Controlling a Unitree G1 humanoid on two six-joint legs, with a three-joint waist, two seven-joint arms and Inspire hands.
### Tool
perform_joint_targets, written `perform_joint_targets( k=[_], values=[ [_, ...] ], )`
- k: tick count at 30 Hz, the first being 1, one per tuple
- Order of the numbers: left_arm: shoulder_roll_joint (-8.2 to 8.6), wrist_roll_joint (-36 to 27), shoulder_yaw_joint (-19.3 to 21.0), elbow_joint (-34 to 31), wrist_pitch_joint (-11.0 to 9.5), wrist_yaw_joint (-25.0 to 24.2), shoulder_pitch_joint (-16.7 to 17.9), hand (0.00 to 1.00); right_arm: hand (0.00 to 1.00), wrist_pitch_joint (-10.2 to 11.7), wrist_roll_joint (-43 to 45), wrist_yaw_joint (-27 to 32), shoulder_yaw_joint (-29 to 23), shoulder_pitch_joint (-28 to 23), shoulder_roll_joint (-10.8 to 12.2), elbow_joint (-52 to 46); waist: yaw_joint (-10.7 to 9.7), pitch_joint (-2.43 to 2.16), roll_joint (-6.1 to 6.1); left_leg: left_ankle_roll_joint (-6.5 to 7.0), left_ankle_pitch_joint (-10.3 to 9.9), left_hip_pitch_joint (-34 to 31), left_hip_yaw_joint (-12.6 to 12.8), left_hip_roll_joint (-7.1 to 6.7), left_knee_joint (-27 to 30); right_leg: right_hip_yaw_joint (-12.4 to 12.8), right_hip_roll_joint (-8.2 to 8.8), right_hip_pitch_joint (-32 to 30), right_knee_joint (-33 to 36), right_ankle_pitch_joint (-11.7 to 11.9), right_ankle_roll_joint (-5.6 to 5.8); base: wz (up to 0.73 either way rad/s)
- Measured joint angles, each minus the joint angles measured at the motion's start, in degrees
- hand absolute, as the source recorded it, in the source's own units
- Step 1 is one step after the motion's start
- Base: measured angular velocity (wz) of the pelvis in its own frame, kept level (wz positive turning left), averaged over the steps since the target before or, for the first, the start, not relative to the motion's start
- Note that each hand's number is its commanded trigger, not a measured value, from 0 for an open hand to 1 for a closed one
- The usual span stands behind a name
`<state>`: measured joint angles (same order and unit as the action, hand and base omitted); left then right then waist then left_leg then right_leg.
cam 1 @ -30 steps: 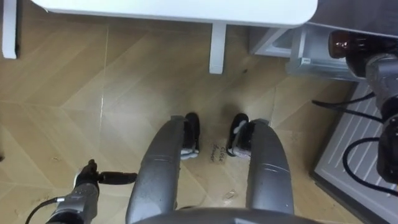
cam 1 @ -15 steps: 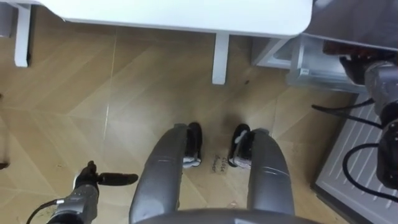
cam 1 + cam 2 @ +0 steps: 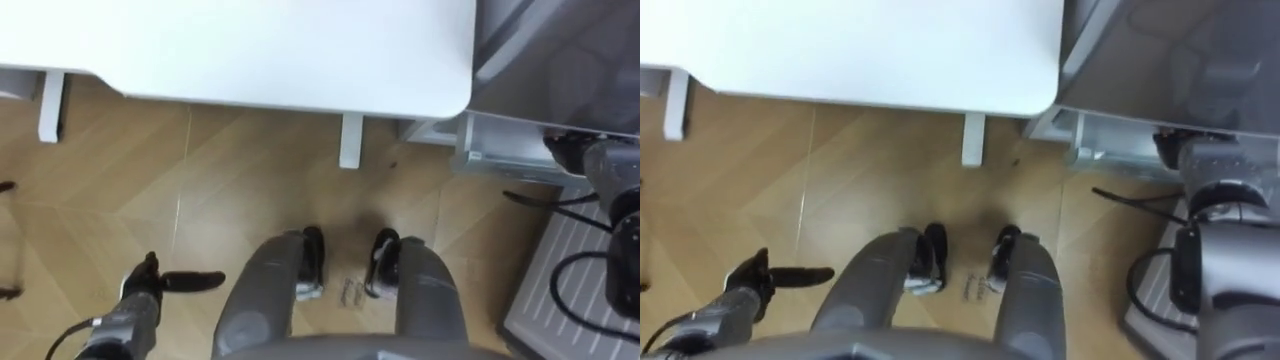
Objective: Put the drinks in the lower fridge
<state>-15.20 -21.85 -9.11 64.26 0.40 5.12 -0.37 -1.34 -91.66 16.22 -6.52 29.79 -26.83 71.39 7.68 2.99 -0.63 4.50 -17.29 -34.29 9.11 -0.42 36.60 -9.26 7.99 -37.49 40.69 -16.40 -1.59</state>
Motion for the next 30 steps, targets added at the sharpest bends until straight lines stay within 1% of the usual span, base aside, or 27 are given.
perform_joint_targets(
  k=[2,3,5,7,10,13,14,15,17,19,20,21,22,24,25,26,28,29,30],
  values=[
    [0.13,-0.03,0.08,0.25,0.01,-0.94,0.03,0.0,0.0,-0.01,0.04,-0.48,-0.01,-1.43,0.02,0.0,0.07,0.05,0.29,0.0,0.0,1.55,-0.19,-0.25,-0.78,-0.19,0.14,1.57,-0.46,-0.32,0.22,0.09],
    [0.14,0.0,0.28,0.27,0.0,-1.35,0.21,0.0,0.0,-0.01,0.29,-1.04,-0.05,-2.34,0.02,-0.05,0.05,0.0,0.64,0.0,0.0,2.34,-0.5,-0.31,-1.22,-0.55,0.13,2.68,-1.16,-0.43,0.31,0.1],
    [0.22,0.0,2.36,0.34,-0.01,-1.87,0.55,0.0,0.0,-0.01,0.32,-1.52,-0.8,-3.45,0.16,-0.06,0.08,-0.01,0.9,-0.01,0.0,3.62,-0.79,-0.45,-1.99,-0.89,0.14,4.12,-1.9,-0.52,0.46,0.09],
    [0.21,0.04,3.45,0.64,-0.02,-1.96,1.17,0.0,0.0,-0.02,0.39,-1.53,-1.55,-4.53,0.59,-0.07,0.08,0.0,0.87,-0.17,0.15,5.58,-0.78,-0.89,-3.36,-0.92,0.44,5.63,-2.38,-0.77,0.68,0.05],
    [0.22,0.02,4.96,0.53,-0.07,-2.09,3.38,0.0,0.0,-0.05,0.73,-2.43,-1.76,-7.07,2.17,-0.1,-0.22,-0.04,0.83,-0.34,0.34,9.71,-0.79,-1.24,-5.44,-1.11,0.53,9.48,-4.05,-1.01,0.96,0.0],
    [0.37,0.05,7.8,0.42,-0.02,-2.26,5.47,0.0,0.0,-0.38,1.62,-3.68,-2.3,-9.56,3.11,-0.27,-1.49,-0.07,0.74,-0.47,0.51,13.33,-0.96,-1.37,-7.71,-1.59,0.37,13.26,-6.12,-1.16,1.22,0.02],
    [0.38,0.13,9.18,0.46,-0.03,-2.28,5.76,0.0,0.0,-0.8,2.29,-3.98,-2.32,-10.36,3.27,-0.28,-1.58,-0.2,0.45,-0.49,0.52,14.34,-0.98,-1.42,-8.32,-1.57,0.31,14.11,-6.4,-1.19,1.29,0.06],
    [0.42,1.0,10.44,0.45,-0.02,-2.25,5.96,0.0,0.0,-1.19,3.46,-4.05,-2.64,-11.07,3.54,-0.27,-1.93,-0.31,0.47,-0.52,0.54,15.33,-1.45,-1.41,-8.62,-1.91,0.06,15.57,-7.2,-1.18,1.35,0.05],
    [0.43,1.64,11.51,0.38,-0.02,-2.21,6.64,0.0,0.0,-1.69,4.94,-4.26,-3.52,-12.01,4.35,-0.27,-2.68,-0.58,0.34,-0.63,0.61,17.41,-1.69,-1.32,-9.51,-2.2,-0.26,17.96,-8.72,-1.08,1.5,0.07],
    [0.87,1.74,12.0,0.18,-0.02,-2.25,7.61,0.0,0.0,-2.26,6.69,-5.73,-3.69,-14.37,4.81,-0.38,-2.86,-1.19,0.07,-0.8,0.72,20.14,-1.71,-1.27,-11.22,-2.71,-0.43,20.74,-10.35,-0.92,1.65,0.02],
    [1.26,1.82,12.96,0.1,-0.01,-2.38,8.52,0.0,0.0,-2.45,8.16,-6.72,-3.69,-16.39,4.9,-0.54,-2.88,-1.83,-0.25,-0.88,0.78,22.03,-1.8,-1.17,-12.25,-2.89,-0.83,22.76,-11.77,-0.76,1.8,0.0],
    [1.44,1.73,13.66,-0.01,0.0,-2.55,9.64,0.0,0.0,-2.48,9.07,-7.22,-3.69,-18.4,5.06,-1.16,-2.88,-2.74,-0.33,-0.9,0.79,23.6,-1.8,-0.92,-13.08,-3.37,-1.22,24.72,-13.39,-0.44,1.88,0.0],
    [1.44,1.6,13.79,-0.14,0.01,-2.64,10.15,0.0,0.0,-2.49,9.37,-7.34,-3.69,-19.41,5.14,-1.8,-2.89,-2.92,-0.35,-0.97,0.83,24.41,-1.8,-0.83,-13.47,-3.49,-1.41,25.72,-14.16,-0.28,1.92,-0.03],
    [1.61,1.67,15.58,-0.58,0.04,-3.25,11.89,0.0,0.0,-2.5,11.12,-8.47,-3.73,-22.15,5.69,-3.6,-3.4,-2.91,-0.57,-1.16,0.94,27.8,-1.77,-0.55,-15.39,-3.52,-2.1,29.34,-16.6,0.29,2.07,-0.02],
    [1.7,1.85,16.14,-0.65,0.05,-3.3,12.32,0.0,0.0,-2.51,11.28,-8.83,-3.74,-22.76,5.89,-3.91,-3.54,-2.91,-0.7,-1.21,0.97,28.6,-1.76,-0.51,-15.9,-3.53,-2.21,30.08,-17.11,0.4,2.08,0.0],
    [1.75,2.48,16.38,-0.94,0.16,-3.4,13.31,0.0,0.0,-2.54,11.34,-9.66,-3.78,-23.57,6.16,-4.12,-4.11,-2.91,-0.97,-1.24,0.99,29.83,-1.72,-0.46,-16.55,-3.52,-2.4,31.43,-17.89,0.47,2.15,-0.05],
    [1.98,2.73,16.44,-1.42,0.66,-3.48,14.5,0.0,0.0,-2.59,11.42,-10.59,-3.77,-24.42,6.25,-4.23,-4.44,-2.98,-1.18,-1.29,1.02,31.11,-1.48,-0.32,-17.3,-3.43,-3.06,32.75,-18.93,0.78,2.23,-0.07],
    [2.08,2.8,16.44,-1.44,0.88,-3.48,14.95,0.0,0.0,-2.48,11.41,-11.67,-3.88,-24.72,6.25,-4.31,-4.76,-2.94,-1.44,-1.32,1.04,31.52,-1.45,-0.3,-17.56,-3.33,-3.14,33.01,-19.16,0.85,2.22,-0.06],
    [2.08,2.77,16.7,-1.38,1.01,-3.46,15.3,0.0,0.0,-2.49,11.98,-12.7,-3.86,-25.55,6.26,-5.1,-5.14,-2.81,-1.84,-1.39,1.09,32.12,-1.45,-0.34,-18.07,-3.18,-3.16,33.37,-19.26,0.86,2.23,-0.05]
  ],
)
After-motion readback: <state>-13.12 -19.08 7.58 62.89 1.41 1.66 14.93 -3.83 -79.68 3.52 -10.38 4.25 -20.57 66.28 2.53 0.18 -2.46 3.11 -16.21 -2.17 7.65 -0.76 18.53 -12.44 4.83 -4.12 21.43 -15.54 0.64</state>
